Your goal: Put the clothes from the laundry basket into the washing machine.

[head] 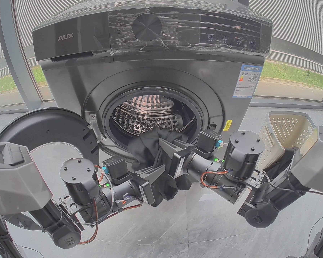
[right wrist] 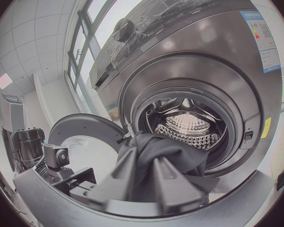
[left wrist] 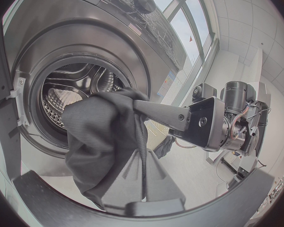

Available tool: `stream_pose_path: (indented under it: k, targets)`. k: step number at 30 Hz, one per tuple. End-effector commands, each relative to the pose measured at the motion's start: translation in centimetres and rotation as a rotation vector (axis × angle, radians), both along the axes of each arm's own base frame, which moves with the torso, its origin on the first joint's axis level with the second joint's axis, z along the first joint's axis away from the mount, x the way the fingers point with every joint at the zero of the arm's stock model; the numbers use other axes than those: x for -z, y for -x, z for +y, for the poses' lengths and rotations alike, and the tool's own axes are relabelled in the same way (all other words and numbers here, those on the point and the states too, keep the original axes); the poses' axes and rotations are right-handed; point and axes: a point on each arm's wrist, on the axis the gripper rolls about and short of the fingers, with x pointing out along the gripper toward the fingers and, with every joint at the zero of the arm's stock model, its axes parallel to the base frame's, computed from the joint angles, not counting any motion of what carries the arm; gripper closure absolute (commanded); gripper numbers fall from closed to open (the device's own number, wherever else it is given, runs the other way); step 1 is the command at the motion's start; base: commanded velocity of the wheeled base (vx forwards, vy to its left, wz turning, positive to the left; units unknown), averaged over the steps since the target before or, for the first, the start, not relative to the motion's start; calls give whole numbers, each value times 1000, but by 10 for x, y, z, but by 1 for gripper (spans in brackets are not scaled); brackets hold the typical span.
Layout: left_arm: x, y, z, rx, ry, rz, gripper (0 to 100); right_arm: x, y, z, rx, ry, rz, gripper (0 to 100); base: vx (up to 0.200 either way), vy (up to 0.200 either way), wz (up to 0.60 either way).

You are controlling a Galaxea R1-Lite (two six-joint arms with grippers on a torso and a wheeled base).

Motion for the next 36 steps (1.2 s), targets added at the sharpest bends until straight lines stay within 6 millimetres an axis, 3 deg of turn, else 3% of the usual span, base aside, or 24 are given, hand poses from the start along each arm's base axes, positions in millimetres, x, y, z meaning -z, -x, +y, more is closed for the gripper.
stream_pose_path:
  k: [1,11,18,23,36]
  targets:
    - [-9,0,1,-2,23,-28,100,2,-3,-4,14,6,5,0,0,0,0]
    - [-16,-5,2,-24,44,-50,100,5,-9,-16,50,25,12,0,0,0,0]
    - [-28,-13,-1,-103,84,-95,100,11,-23,-45,139,48,32,0,0,0,0]
    - [-38,-8,2,-113,98,-122,100,22,-23,-63,174,91,30,0,0,0,0]
    - [-76,19,24,-102,155,-231,100,47,-4,-71,145,161,118,0,0,0,0]
